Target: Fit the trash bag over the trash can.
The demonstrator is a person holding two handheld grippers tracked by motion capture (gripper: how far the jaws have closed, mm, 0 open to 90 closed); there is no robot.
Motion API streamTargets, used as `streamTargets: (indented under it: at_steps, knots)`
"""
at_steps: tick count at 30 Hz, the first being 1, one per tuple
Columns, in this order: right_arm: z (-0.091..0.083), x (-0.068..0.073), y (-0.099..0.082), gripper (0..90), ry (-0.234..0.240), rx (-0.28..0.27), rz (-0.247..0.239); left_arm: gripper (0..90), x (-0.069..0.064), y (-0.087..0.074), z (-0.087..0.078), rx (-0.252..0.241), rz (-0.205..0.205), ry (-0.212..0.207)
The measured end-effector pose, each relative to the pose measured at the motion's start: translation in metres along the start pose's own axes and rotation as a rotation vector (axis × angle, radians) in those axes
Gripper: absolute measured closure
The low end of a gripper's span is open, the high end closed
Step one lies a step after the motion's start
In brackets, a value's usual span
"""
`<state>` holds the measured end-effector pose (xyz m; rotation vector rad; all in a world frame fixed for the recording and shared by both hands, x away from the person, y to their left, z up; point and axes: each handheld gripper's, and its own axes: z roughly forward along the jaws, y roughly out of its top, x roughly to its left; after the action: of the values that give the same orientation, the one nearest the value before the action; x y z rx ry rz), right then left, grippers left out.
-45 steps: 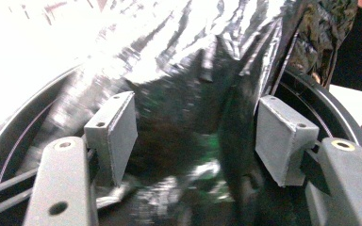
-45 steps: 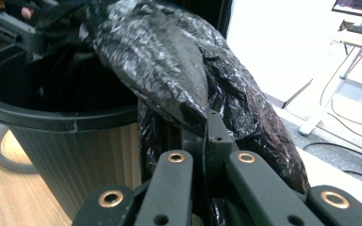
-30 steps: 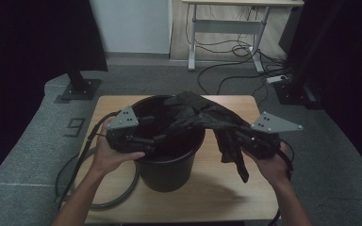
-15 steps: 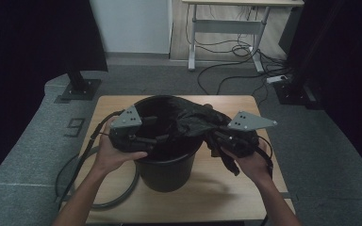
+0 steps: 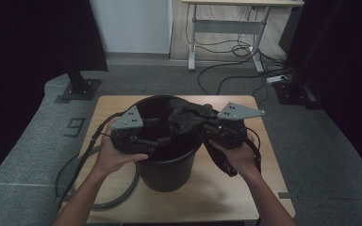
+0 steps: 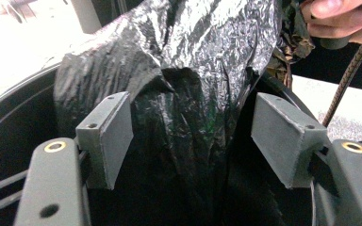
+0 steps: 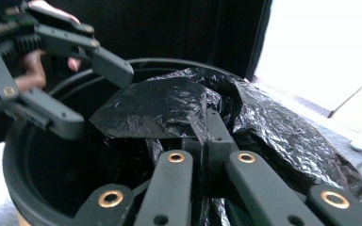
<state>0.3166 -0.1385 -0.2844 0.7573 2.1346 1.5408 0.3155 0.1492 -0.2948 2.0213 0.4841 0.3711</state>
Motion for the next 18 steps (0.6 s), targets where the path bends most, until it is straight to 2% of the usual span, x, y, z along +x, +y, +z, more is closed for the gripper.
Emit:
streamTargets:
  at_steps: [1,6,9,10,11,12,13,16,18]
  knots:
    - [0.0014,0.0009,0.0029,89.3,0.011,-0.012,0.013,30.1,-0.0002,0.0001,0.0003,0.000,-0.003,0.000]
    - [0.0018,0.0056,0.0067,89.3,0.025,-0.030,0.004,34.9,-0.0008,-0.0003,0.0008,0.015,0.004,0.024]
    - [0.0018,0.0090,0.0080,89.3,0.037,-0.037,-0.010,44.9,-0.0016,-0.0011,0.0000,0.014,0.008,0.037]
    - [0.0020,0.0102,0.0078,89.3,0.045,-0.036,-0.016,53.9,-0.0021,-0.0015,-0.0008,0.010,0.012,0.042]
    - [0.0020,0.0105,0.0075,89.2,0.048,-0.035,-0.018,58.9,-0.0025,-0.0022,-0.0022,0.003,0.011,0.043]
    - [0.0020,0.0105,0.0075,89.2,0.048,-0.035,-0.018,62.9,-0.0025,-0.0022,-0.0022,0.003,0.011,0.043]
    - [0.0019,0.0104,0.0070,89.1,0.052,-0.034,-0.019,62.9,-0.0025,-0.0024,-0.0029,-0.002,0.011,0.042]
    - [0.0009,0.0094,0.0048,88.2,0.063,-0.038,-0.019,80.5,-0.0017,-0.0023,-0.0036,0.001,0.006,0.021]
    - [0.0001,0.0086,0.0030,87.1,0.071,-0.038,-0.016,83.7,-0.0006,-0.0022,-0.0030,0.009,0.004,-0.004]
